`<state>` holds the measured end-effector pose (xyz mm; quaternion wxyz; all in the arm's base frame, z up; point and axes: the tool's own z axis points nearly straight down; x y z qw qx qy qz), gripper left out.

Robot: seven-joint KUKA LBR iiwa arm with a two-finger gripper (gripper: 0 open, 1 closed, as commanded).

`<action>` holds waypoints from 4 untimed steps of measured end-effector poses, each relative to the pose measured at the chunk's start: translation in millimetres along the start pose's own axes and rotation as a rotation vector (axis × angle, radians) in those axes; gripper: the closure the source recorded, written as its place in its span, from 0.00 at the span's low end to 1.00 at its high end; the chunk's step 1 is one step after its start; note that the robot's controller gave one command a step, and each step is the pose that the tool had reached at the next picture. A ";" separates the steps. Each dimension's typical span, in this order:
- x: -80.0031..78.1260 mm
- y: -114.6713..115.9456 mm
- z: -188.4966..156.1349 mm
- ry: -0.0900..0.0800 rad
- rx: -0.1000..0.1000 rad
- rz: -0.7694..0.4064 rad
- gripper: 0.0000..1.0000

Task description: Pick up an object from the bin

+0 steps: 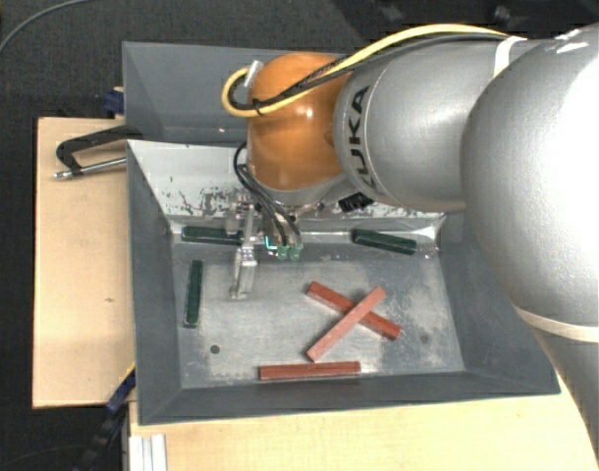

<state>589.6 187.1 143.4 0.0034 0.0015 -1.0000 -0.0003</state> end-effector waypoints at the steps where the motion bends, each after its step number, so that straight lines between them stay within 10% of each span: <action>1: -8.6 7.0 74.5 -0.003 0.001 -0.485 0.00; 2: -5.7 47.3 71.7 -0.014 -0.002 -0.469 0.00; 3: -7.8 42.5 70.3 -0.013 0.004 -0.465 1.00; 4: 4.2 35.0 -59.6 -0.022 -0.001 -0.495 1.00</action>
Offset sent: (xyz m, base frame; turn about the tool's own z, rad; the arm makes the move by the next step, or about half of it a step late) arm 0.0087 0.0061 -0.0734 -0.4845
